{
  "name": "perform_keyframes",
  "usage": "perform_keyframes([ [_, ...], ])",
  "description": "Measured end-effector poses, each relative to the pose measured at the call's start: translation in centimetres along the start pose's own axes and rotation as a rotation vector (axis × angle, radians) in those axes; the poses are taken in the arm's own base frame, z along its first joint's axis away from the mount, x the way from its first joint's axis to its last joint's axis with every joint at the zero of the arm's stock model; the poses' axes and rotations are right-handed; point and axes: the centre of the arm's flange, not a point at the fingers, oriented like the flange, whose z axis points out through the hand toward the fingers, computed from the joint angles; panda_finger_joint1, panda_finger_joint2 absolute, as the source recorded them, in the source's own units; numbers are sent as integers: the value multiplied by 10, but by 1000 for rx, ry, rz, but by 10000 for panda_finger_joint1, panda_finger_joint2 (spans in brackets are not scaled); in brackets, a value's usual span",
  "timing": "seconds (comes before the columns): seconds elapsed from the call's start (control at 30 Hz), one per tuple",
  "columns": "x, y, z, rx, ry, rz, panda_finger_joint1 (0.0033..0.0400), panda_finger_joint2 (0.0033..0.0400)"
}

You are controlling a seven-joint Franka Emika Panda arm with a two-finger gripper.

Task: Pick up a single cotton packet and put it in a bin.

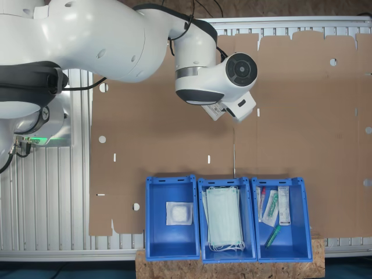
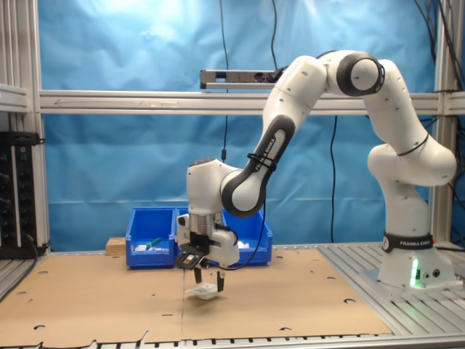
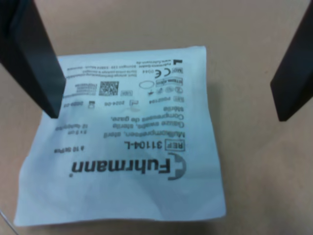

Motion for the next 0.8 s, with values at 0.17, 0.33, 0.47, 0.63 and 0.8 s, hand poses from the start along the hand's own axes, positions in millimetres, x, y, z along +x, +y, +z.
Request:
perform_keyframes([
  [0.17,-2,2,13,-10,-11,2,400,400],
  [0.33,-2,6,23,-16,-18,10,400,400],
  [0.47,-2,10,27,-19,-20,17,400,400],
  [0.63,-2,15,30,-19,-21,27,400,400],
  [0.8,-1,19,31,-19,-19,35,400,400],
])
